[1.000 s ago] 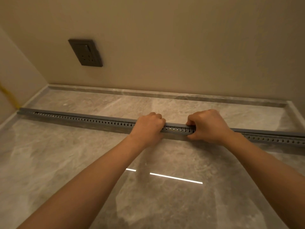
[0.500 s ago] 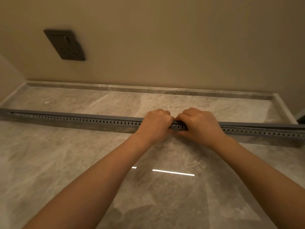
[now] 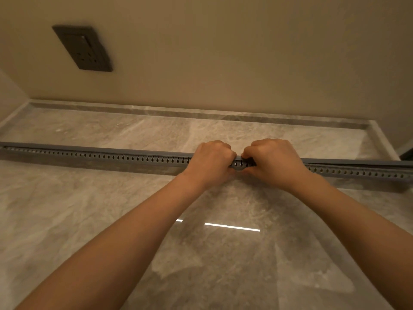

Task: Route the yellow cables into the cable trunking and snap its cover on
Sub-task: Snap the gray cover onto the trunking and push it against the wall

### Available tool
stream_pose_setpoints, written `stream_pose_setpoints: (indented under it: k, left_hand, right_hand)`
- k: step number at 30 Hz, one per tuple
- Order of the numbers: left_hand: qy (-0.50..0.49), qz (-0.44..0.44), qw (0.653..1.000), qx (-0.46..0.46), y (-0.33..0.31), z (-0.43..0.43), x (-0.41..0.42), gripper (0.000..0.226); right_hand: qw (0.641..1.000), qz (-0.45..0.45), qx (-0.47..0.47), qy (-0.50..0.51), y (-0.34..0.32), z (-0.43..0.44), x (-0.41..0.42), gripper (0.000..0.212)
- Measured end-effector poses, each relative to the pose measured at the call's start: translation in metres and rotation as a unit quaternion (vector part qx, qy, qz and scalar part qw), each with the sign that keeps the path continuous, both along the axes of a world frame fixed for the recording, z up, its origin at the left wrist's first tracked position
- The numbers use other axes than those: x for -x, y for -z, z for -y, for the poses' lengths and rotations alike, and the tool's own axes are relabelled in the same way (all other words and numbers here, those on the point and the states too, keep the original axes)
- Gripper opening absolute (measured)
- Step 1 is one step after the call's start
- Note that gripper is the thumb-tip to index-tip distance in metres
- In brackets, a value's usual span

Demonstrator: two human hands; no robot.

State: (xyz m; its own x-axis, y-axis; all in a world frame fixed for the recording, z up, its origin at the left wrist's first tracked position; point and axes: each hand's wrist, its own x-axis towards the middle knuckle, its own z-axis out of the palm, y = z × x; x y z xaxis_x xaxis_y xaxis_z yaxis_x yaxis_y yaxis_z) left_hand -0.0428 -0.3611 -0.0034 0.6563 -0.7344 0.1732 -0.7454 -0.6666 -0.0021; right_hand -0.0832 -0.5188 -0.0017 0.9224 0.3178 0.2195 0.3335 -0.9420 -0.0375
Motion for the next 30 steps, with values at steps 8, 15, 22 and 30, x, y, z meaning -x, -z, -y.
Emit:
stream_pose_setpoints:
  k: [8, 15, 22, 30]
  left_hand:
    - [0.006, 0.004, 1.000, -0.024, -0.001, 0.001, 0.001, 0.033]
    - [0.006, 0.000, 1.000, -0.016, -0.001, -0.001, -0.002, 0.031]
    - [0.003, -0.018, 1.000, -0.010, 0.000, -0.001, -0.002, 0.027]
    - [-0.009, -0.028, 1.000, -0.010, 0.001, 0.001, 0.003, 0.025]
  right_hand:
    - [1.000, 0.004, 0.000, -0.008, 0.002, 0.001, 0.003, 0.031]
    - [1.000, 0.007, -0.022, 0.004, 0.006, 0.009, 0.015, 0.036]
    - [0.998, 0.007, -0.004, 0.055, 0.006, 0.037, 0.029, 0.037]
    - [1.000, -0.008, 0.004, 0.030, 0.001, 0.041, 0.025, 0.033]
